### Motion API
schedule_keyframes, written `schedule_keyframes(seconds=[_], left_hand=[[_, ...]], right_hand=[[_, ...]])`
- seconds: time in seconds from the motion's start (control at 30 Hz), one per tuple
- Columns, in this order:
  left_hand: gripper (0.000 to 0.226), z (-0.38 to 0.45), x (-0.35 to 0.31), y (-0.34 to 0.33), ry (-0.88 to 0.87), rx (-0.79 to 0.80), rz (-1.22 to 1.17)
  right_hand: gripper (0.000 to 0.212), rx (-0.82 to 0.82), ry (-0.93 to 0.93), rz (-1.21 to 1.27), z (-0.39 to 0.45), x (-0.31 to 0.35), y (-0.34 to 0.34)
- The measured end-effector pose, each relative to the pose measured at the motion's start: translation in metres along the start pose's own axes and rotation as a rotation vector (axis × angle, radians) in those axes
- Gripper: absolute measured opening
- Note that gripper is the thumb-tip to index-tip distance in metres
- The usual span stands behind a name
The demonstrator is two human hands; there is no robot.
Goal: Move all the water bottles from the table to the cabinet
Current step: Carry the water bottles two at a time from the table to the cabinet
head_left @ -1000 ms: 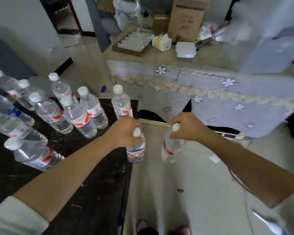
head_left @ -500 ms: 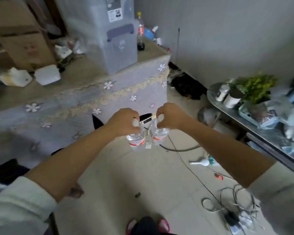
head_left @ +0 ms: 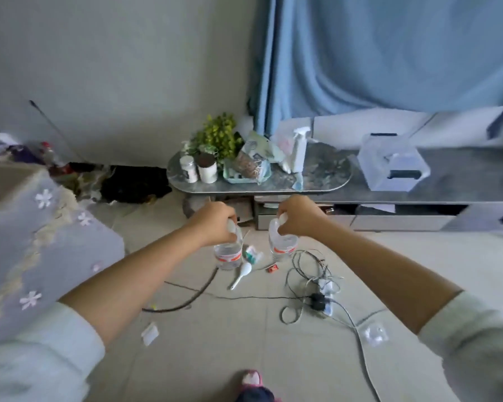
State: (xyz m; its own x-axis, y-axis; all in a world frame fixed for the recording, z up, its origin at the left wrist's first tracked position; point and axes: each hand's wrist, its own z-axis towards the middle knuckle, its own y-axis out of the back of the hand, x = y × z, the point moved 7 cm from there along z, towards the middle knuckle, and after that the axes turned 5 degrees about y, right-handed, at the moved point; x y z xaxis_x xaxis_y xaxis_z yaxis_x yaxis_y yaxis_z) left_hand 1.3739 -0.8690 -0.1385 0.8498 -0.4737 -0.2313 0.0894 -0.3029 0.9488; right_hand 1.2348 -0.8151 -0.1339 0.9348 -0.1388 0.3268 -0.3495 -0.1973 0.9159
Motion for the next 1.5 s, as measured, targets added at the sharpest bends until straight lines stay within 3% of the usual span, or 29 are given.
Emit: schedule_keyframes(seconds=[0.27,0.53,0.87,1.07,1.3,1.5], left_hand=[[0.027,0.069,-0.138,-0.009,-0.365,0.072,-0.016],[0.028,0.093,-0.281,-0.037,-0.544,0.173,-0.025],[0.021,0.118,-0.467,-0.074,-0.603,0.290,-0.050],[0.026,0.135,-0.571,-0.082,-0.618,0.256,-0.089],[0.013,0.166,-0.675,-0.092,-0.674,0.234,-0.060],[0.026,0.215,-0.766,-0.111,-0.688,0.210,-0.123]], right_hand=[[0.037,-0.196,-0.519,0.179,-0.072,-0.133,0.033],[0.036,-0.322,-0.817,0.246,-0.161,-0.245,0.066],[0.020,-0.384,-0.945,0.416,-0.246,-0.407,0.103],[0.027,-0.466,-0.950,0.468,-0.280,-0.499,0.131],[0.029,-0.525,-1.006,0.559,-0.302,-0.597,0.153],[0.026,-0.549,-1.055,0.548,-0.314,-0.692,0.172]])
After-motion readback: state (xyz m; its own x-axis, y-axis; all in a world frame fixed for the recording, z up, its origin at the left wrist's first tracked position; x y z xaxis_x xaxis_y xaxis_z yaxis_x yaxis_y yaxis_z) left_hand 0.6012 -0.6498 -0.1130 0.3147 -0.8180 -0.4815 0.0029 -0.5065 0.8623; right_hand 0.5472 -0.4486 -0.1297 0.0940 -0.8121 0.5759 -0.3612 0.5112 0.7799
